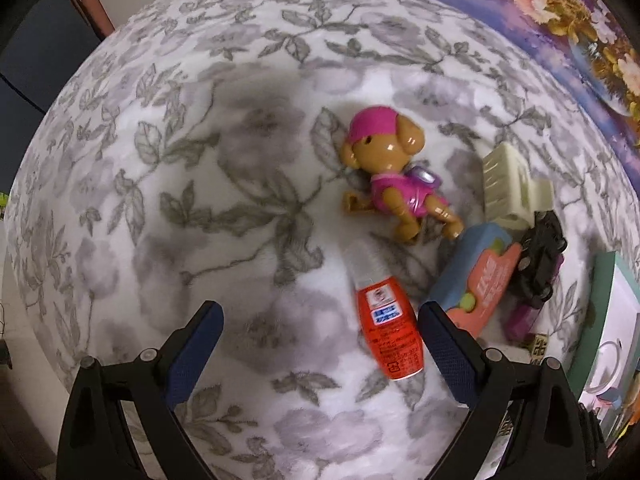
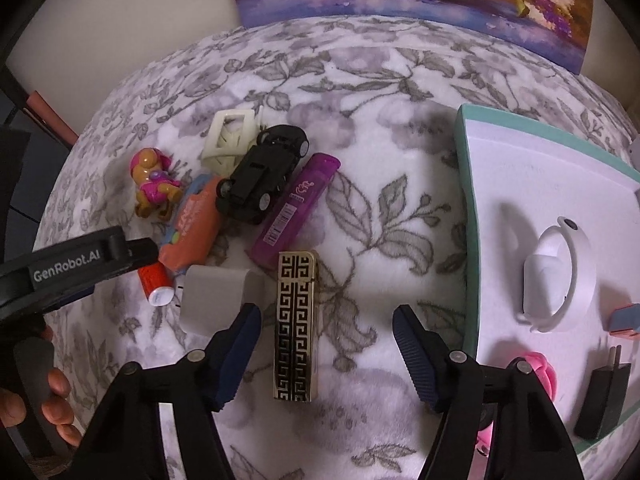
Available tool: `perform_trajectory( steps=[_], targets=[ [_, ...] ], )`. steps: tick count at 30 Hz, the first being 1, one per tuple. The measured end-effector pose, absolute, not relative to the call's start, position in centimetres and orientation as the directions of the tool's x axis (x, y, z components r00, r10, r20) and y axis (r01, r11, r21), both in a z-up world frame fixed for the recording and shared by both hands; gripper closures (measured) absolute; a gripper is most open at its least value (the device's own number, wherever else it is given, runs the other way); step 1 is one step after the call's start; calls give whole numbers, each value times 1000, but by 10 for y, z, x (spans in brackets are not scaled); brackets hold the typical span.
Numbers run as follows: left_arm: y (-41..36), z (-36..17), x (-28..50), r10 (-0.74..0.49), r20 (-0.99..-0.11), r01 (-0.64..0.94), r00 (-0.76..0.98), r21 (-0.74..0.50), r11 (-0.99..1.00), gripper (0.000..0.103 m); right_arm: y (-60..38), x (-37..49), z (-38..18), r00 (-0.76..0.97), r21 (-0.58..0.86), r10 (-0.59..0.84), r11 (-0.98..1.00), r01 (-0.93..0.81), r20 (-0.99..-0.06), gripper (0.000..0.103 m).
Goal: Organize rigid objects
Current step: 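Grasp the gold patterned box with the right tool while the left tool grasps the orange glue bottle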
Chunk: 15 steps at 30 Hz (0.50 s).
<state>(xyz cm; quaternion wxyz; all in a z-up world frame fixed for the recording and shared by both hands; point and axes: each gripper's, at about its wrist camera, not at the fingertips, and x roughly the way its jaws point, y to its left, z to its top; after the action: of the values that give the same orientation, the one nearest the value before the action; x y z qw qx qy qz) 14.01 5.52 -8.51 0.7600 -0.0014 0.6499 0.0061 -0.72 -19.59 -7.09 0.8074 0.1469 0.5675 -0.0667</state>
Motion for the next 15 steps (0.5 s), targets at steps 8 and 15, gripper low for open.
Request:
perform_trajectory(
  steps=[8, 15],
  targets=[
    [68, -99, 135, -51, -991, -85, 120, -61, 994, 15, -193, -9, -73, 333, 125, 36, 960, 251, -942, 41],
    [56, -94, 134, -21, -987, -35, 158, -27, 999, 49, -188, -10, -75, 327, 79, -2, 969, 233, -945, 52]
  ],
)
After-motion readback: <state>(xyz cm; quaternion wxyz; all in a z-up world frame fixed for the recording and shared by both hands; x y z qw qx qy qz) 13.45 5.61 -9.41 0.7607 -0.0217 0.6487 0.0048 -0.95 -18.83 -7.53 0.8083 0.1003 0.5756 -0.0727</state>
